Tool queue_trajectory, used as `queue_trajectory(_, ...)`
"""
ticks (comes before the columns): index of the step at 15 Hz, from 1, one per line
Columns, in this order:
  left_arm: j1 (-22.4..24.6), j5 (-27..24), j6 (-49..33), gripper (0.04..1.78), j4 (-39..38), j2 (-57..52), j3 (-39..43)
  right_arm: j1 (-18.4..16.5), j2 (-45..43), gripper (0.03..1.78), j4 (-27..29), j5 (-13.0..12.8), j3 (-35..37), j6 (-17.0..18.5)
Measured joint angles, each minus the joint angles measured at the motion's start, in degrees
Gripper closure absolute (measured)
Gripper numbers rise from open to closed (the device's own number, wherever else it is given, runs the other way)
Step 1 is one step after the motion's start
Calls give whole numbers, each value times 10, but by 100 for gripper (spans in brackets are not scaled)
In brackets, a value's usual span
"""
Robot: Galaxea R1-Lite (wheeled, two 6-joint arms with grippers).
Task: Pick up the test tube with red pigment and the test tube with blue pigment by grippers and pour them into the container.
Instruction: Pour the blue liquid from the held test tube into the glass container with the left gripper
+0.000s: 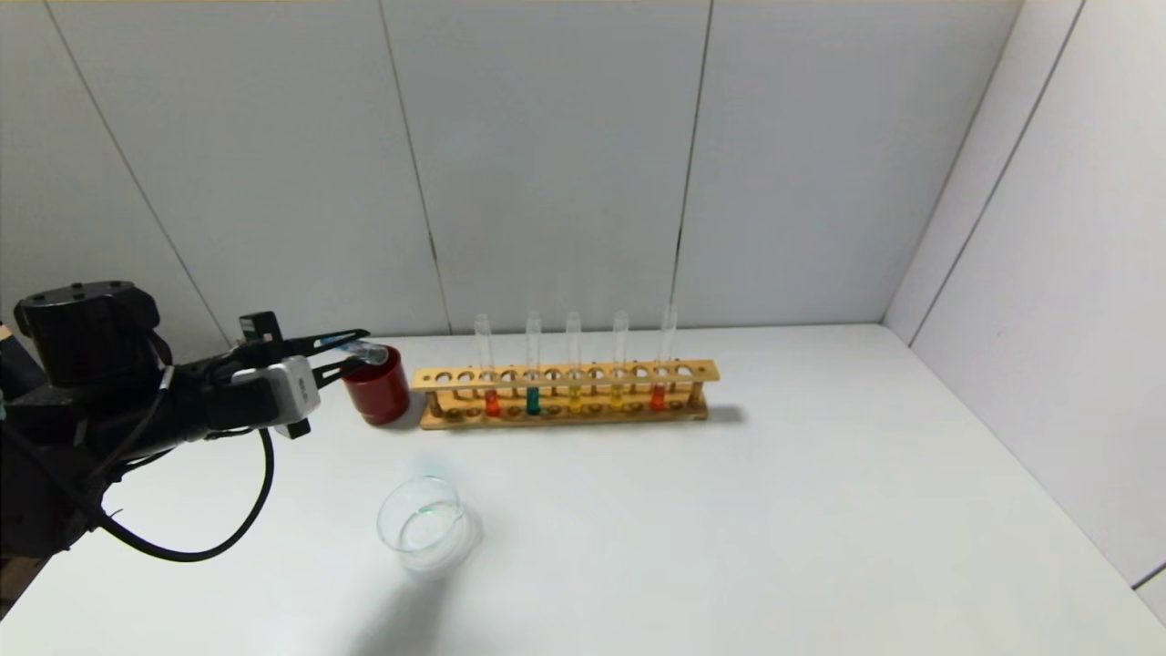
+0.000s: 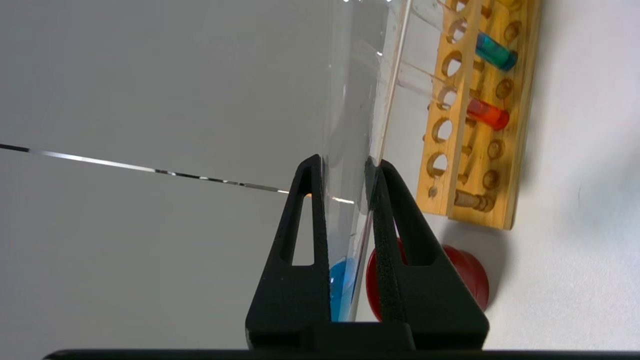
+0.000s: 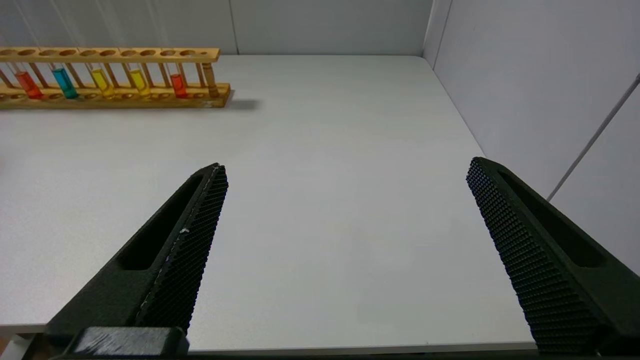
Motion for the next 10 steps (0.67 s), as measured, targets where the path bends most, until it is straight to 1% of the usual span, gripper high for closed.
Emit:
queue_trajectory(5,6,-13,13,152,-90,25,47,0,0,6,0,0,0,0)
queue_trajectory(10,7,-43,8,152,-203,74,64,0,0,6,0,0,0,0)
